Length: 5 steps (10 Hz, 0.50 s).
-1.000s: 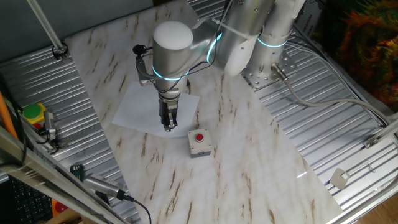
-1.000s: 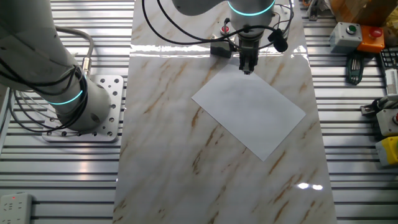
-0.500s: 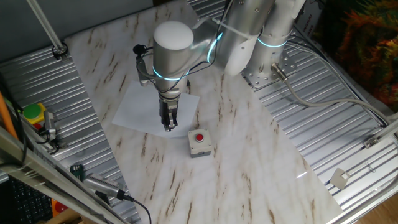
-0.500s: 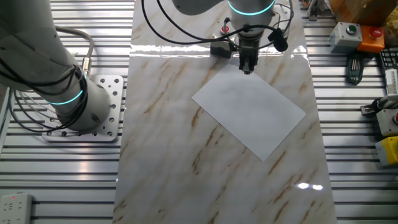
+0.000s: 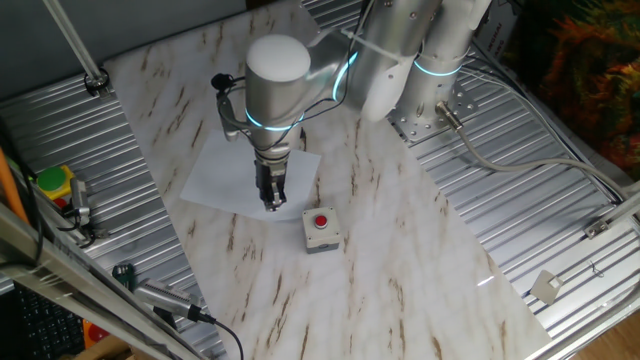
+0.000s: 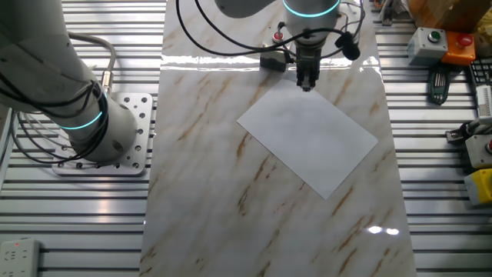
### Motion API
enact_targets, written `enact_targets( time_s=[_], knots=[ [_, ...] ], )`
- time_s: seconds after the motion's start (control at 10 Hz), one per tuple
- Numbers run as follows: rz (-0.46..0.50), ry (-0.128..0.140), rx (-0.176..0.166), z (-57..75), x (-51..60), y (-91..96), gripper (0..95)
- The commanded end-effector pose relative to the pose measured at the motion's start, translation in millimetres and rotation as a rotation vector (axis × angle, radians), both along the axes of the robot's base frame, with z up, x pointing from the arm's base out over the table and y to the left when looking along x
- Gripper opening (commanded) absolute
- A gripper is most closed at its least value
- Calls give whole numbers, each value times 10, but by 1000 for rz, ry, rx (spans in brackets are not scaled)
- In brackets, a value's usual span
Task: Flip over and spread out the paper that is laid flat on the table
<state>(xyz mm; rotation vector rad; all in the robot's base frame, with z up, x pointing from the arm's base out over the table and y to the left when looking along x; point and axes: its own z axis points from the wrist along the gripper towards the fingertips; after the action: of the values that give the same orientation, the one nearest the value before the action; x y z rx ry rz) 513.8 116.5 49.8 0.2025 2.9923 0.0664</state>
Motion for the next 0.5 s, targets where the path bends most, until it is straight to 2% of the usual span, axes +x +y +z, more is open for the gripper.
enact_targets(
  time_s=[0.1, 0.2, 0.5],
  knots=[
    [167, 42, -8, 4, -7, 5, 190],
    [211, 61, -9, 4, -7, 5, 190],
    [186, 78, -8, 4, -7, 5, 190]
  ],
)
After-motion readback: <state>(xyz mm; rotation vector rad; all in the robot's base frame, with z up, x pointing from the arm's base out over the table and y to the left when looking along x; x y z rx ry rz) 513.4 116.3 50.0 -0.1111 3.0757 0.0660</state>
